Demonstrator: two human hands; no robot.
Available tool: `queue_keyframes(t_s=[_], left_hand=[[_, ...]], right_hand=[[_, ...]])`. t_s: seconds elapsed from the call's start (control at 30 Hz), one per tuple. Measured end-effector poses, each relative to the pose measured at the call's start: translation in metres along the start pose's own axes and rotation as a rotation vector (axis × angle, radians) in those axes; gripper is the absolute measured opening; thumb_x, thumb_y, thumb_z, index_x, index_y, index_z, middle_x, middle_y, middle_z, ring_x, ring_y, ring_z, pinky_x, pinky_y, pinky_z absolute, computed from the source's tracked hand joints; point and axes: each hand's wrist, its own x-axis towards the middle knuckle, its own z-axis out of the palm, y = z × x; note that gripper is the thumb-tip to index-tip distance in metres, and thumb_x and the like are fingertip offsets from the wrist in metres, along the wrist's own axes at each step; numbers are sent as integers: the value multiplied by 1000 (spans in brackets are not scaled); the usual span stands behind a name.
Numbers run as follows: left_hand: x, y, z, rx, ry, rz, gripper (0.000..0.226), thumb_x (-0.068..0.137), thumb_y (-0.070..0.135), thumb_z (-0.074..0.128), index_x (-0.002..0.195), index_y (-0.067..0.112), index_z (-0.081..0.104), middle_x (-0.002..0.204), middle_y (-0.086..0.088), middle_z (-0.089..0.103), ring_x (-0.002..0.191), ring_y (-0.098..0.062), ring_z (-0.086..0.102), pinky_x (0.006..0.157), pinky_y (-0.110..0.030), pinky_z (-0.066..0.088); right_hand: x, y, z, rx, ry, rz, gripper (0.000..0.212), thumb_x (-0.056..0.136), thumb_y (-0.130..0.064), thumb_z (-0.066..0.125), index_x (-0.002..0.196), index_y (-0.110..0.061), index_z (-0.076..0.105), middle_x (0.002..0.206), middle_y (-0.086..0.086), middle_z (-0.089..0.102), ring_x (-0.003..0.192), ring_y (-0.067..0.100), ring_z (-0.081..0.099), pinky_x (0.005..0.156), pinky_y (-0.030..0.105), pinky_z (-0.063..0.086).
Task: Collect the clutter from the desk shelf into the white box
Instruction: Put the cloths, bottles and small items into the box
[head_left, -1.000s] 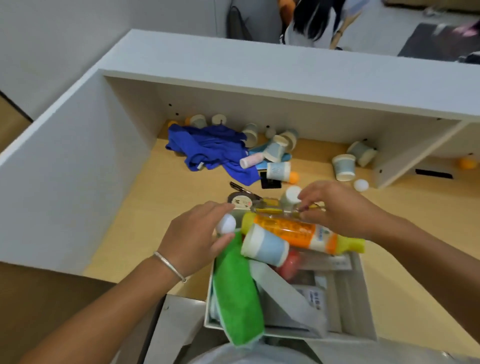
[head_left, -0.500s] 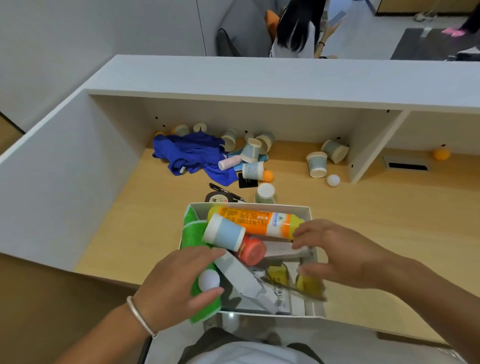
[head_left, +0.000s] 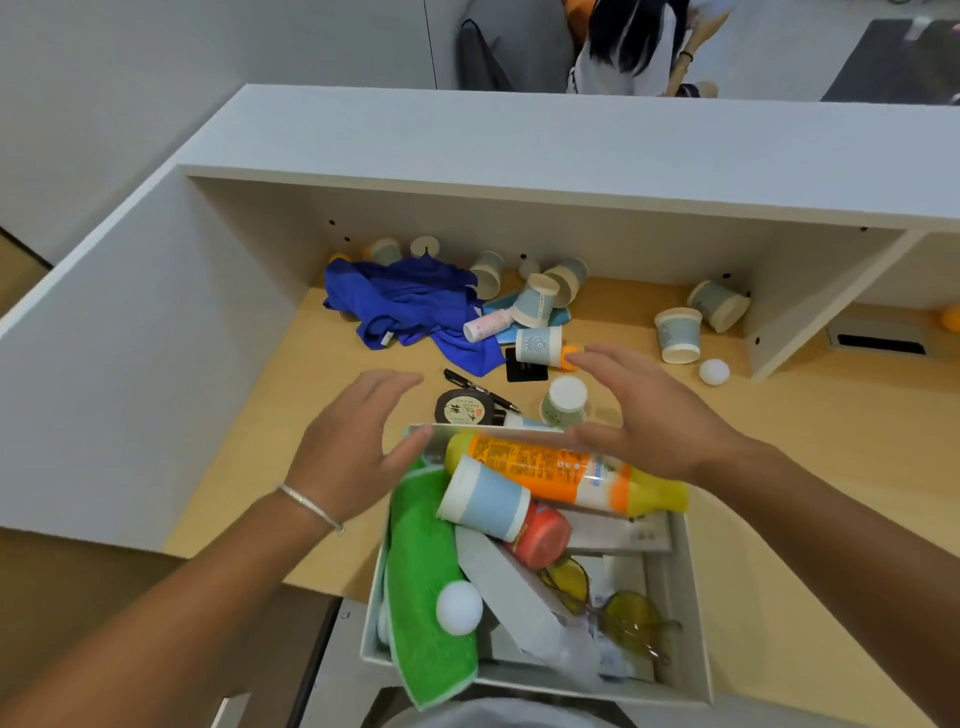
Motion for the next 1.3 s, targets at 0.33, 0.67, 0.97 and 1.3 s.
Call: queue_keyframes(t_s=[0.33,0.67,0.97,1.3], left_hand=[[102,-75,78,19,-406,98,70,74,39,75,136,26,44,132,3,53,118,-20,51,95,-36,45],[116,-86,145,83,-660,227,86,68,44,77,142,28,36,136,3,46,121,-20,46,95,-37,44],[108,-80,137,81,-570,145,78,65,36,74,134,22,41,128,1,49,115,-21,45,83,-34,48],[76,-61,50,24,-222,28,79,60,34,83,129,16,49,123,-2,55,110,-24,52,82,-35,49]], right_hand=[[90,29,41,-115,-132,181,79,77,-45,73,144,-38,31,153,-7,30,134,17,35,98,35,45],[109,50,75,-237,-456,202,77,78,-33,75,144,-30,35,148,-1,33,129,21,38,97,35,45],[101,46,76,-328,-411,213,59,83,-24,68,137,-30,44,135,1,46,111,23,53,79,36,53],[42,6,6,-200,-106,145,58,80,-33,71,133,-34,46,131,-6,50,106,18,54,77,35,52]])
